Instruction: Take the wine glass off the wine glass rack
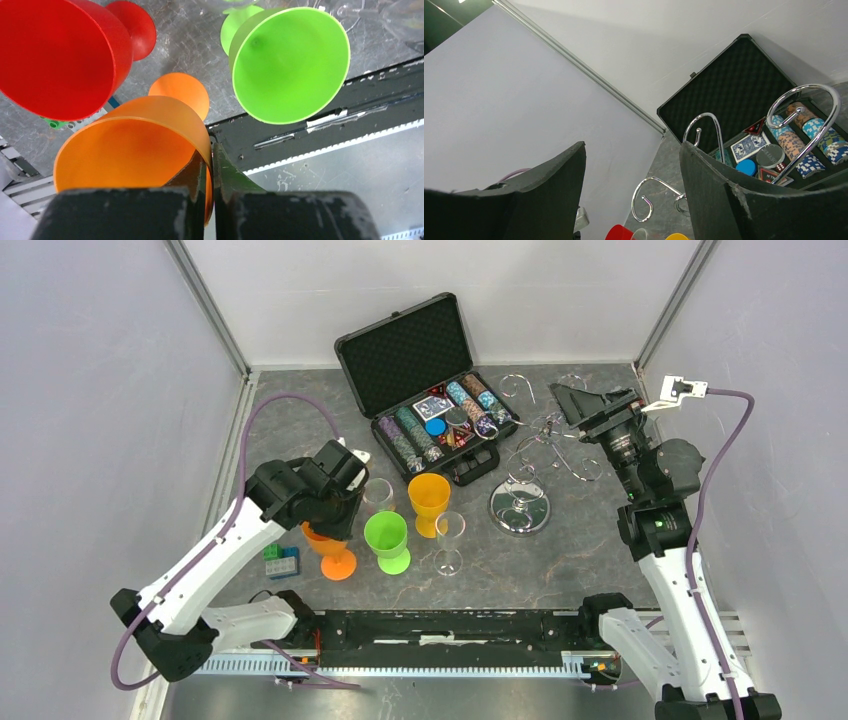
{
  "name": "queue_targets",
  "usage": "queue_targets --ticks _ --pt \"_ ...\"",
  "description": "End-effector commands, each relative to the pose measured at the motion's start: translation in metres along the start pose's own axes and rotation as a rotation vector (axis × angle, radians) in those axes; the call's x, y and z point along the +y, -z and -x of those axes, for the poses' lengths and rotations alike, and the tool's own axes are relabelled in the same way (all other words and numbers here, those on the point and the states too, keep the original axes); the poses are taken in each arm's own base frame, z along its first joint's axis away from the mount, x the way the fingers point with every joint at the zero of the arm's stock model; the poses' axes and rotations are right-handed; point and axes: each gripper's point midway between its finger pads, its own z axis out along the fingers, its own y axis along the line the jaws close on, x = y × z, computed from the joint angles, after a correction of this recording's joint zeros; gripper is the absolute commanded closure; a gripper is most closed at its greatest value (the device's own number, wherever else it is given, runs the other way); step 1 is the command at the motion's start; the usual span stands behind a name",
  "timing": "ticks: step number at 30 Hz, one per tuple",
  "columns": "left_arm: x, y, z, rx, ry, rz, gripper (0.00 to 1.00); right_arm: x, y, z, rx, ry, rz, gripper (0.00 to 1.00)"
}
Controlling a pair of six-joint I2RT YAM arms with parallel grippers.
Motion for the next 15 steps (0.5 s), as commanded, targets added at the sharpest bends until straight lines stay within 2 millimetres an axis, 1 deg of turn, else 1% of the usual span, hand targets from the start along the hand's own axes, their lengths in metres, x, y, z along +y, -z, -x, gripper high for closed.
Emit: queue_targets --ticks 1,4,5,8,12,15 --pt "-0.002 -0.001 0.025 -0.150 0.102 -0.001 0.97 0.012 0.003 0.007 -0.019 0.022 0.037 0.27" --pt "0.004 -0.008 0.024 -0.156 0.113 0.035 0.91 0.013 0.003 0.008 -0.021 0.022 0.040 0.27" --pt "0.006 -0.010 0.024 -0.160 0.118 0.045 0.88 0.013 0.003 0.009 -0.022 0.023 0.040 0.27" --pt "0.007 -0.016 0.020 -0.155 0.119 0.050 0.83 0.013 0.003 0.009 -0.022 0.021 0.040 0.27" --pt "0.003 -0.027 0.015 -0.138 0.118 0.033 0.83 0.013 0.002 0.009 -0.021 0.015 0.039 0.27" --pt "0.007 -0.032 0.013 -0.125 0.111 0.058 0.87 0.012 0.001 0.007 -0.013 0.010 0.039 0.27"
